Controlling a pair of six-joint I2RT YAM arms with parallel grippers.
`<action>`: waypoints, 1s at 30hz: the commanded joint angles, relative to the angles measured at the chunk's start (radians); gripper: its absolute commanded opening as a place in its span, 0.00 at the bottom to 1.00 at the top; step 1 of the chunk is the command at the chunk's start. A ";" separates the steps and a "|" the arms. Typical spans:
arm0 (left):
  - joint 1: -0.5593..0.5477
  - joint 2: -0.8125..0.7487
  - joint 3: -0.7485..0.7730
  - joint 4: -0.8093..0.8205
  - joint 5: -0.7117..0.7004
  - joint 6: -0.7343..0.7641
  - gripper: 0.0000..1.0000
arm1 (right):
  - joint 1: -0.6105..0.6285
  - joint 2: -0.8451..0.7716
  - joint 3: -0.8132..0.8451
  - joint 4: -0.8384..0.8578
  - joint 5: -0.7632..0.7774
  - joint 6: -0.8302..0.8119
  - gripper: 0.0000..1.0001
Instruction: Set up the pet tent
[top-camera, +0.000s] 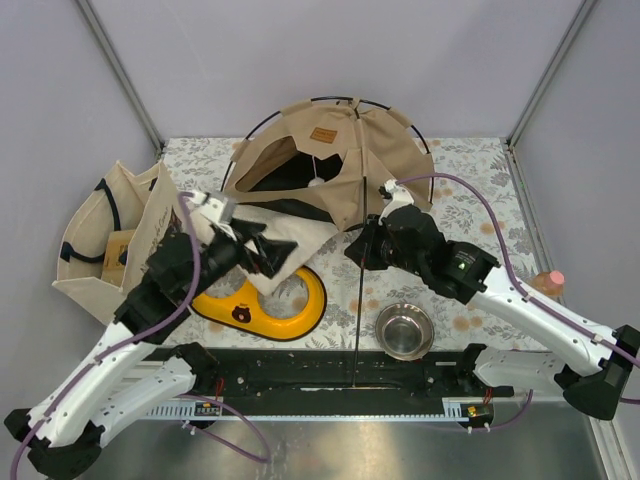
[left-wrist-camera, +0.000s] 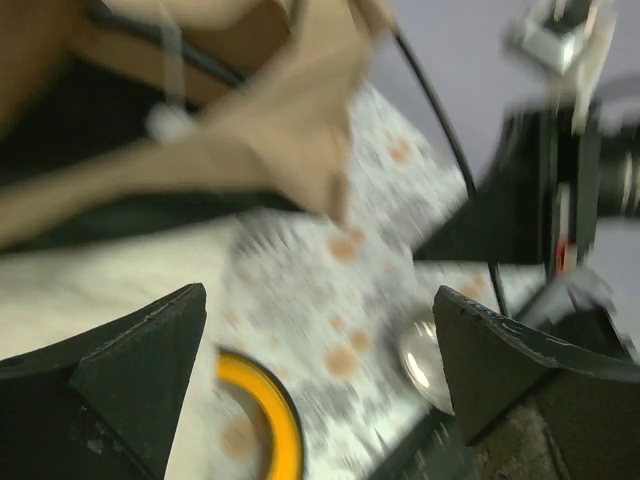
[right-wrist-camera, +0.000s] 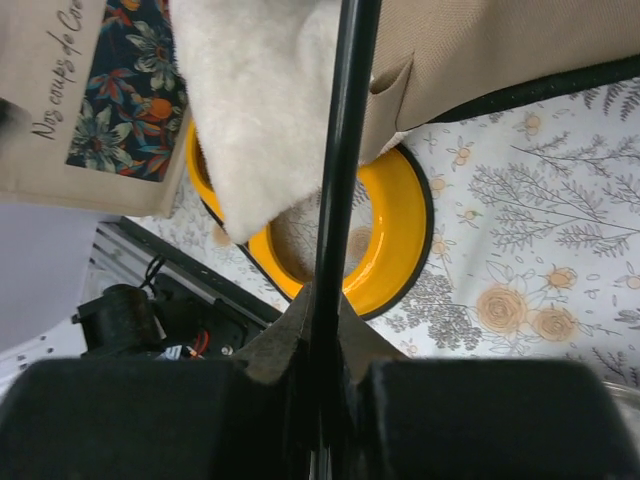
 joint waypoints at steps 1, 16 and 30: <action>-0.043 -0.026 -0.183 0.091 0.369 -0.196 0.99 | 0.000 0.007 0.096 0.055 -0.004 0.010 0.11; -0.420 0.190 -0.394 0.604 0.108 -0.413 0.99 | 0.000 0.026 0.155 0.051 -0.024 0.052 0.04; -0.420 0.215 -0.423 0.622 0.078 -0.502 0.56 | 0.000 0.064 0.136 0.094 -0.064 0.092 0.07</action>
